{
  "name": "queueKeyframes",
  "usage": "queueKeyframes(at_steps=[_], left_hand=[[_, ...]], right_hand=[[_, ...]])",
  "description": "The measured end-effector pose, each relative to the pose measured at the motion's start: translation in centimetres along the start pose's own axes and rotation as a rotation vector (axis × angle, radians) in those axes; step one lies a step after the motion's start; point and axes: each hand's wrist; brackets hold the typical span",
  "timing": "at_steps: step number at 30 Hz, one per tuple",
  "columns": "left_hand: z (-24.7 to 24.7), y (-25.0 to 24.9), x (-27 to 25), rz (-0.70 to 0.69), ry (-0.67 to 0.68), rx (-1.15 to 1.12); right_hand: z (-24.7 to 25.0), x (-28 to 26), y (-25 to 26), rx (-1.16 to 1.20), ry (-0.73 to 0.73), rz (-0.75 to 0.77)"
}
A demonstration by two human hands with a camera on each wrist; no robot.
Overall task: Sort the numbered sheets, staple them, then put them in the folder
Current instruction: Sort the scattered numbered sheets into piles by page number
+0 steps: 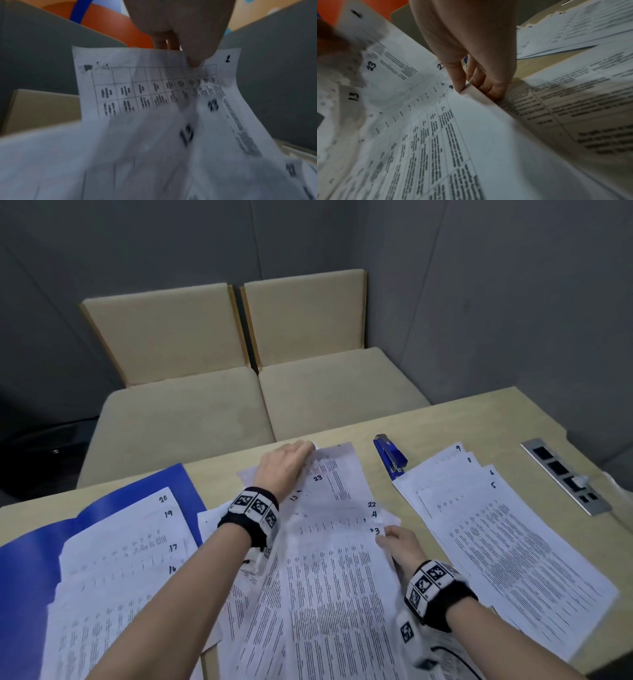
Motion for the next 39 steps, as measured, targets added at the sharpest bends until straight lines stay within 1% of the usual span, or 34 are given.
queueKeyframes(at_steps=[3, 5, 7, 9, 10, 12, 13, 14, 15, 16, 17, 19, 20, 21, 23, 24, 27, 29, 30, 35, 37, 39], left_hand=[[4.1, -0.3, 0.3, -0.004, -0.086, -0.059], [7.5, -0.3, 0.7, -0.008, -0.192, -0.074], [11.5, -0.2, 0.8, 0.044, -0.33, -0.135], [15.9, 0.3, 1.0, 0.104, -0.475, -0.218], [18.0, 0.7, 1.0, 0.131, -0.524, -0.27], [21.6, 1.7, 0.9, 0.172, -0.541, -0.397], [22.8, 2.2, 0.7, 0.169, -0.515, -0.465], [23.5, 2.9, 0.5, 0.155, -0.457, -0.531], [23.7, 3.4, 0.3, 0.134, -0.364, -0.574], [23.3, 3.7, 0.0, 0.127, -0.233, -0.586], [22.2, 3.7, -0.3, 0.138, -0.074, -0.579], [18.8, 3.2, -0.8, 0.183, 0.23, -0.544], [16.5, 2.7, -1.3, 0.188, 0.349, -0.529], [13.9, 2.0, -1.8, 0.16, 0.455, -0.524], [8.9, 0.2, -3.0, 0.096, 0.612, -0.496], [6.4, -0.8, -3.7, 0.095, 0.664, -0.471], [0.7, -3.9, -5.2, 0.129, 0.787, -0.466], [-1.6, -5.6, -5.9, 0.156, 0.851, -0.467], [-2.5, -6.2, -6.1, 0.173, 0.858, -0.468], [-4.8, -7.8, -6.7, 0.323, 0.779, -0.499], [-5.1, -7.8, -6.8, 0.349, 0.752, -0.506], [-5.4, -7.7, -7.0, 0.367, 0.734, -0.507]], right_hand=[[-0.4, -0.7, 0.1, -0.016, -0.001, 0.007], [-0.6, -1.3, 0.2, -0.035, -0.005, 0.018], [-0.6, -1.6, 0.4, -0.02, -0.007, 0.018], [-0.5, -1.4, 0.4, -0.002, 0.024, 0.009], [-0.3, -0.9, 0.1, 0.008, 0.035, 0.002], [0.3, 0.4, -1.0, 0.079, 0.074, -0.023], [0.4, 0.2, -0.8, 0.101, 0.088, -0.034], [0.4, -1.0, 0.0, 0.127, 0.095, -0.036], [0.4, -2.2, 0.8, 0.147, 0.105, -0.034], [0.4, -2.5, 1.1, 0.162, 0.135, -0.031], [0.5, -2.6, 1.1, 0.167, 0.159, -0.035], [0.6, -2.3, 1.1, 0.205, 0.186, -0.038], [0.6, -2.2, 1.2, 0.226, 0.197, -0.034], [0.7, -2.2, 1.3, 0.251, 0.201, -0.036], [0.7, -2.1, 1.6, 0.265, 0.212, -0.042], [0.7, -2.0, 1.7, 0.278, 0.214, -0.038], [0.5, -2.1, 1.8, 0.32, 0.221, -0.026], [0.1, -2.1, 1.5, 0.362, 0.209, -0.033], [-0.1, -2.1, 1.5, 0.382, 0.202, -0.038], [-0.7, -2.3, 1.6, 0.432, 0.198, -0.069], [-1.0, -2.2, 1.6, 0.484, 0.205, -0.073], [-1.0, -2.3, 1.7, 0.548, 0.27, -0.076]])
Point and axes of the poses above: each hand's wrist, its own x-axis towards the middle knuckle, its own z-axis out of the back of the hand, y = z × x, and after that the axes turned 6 degrees about y, right-handed
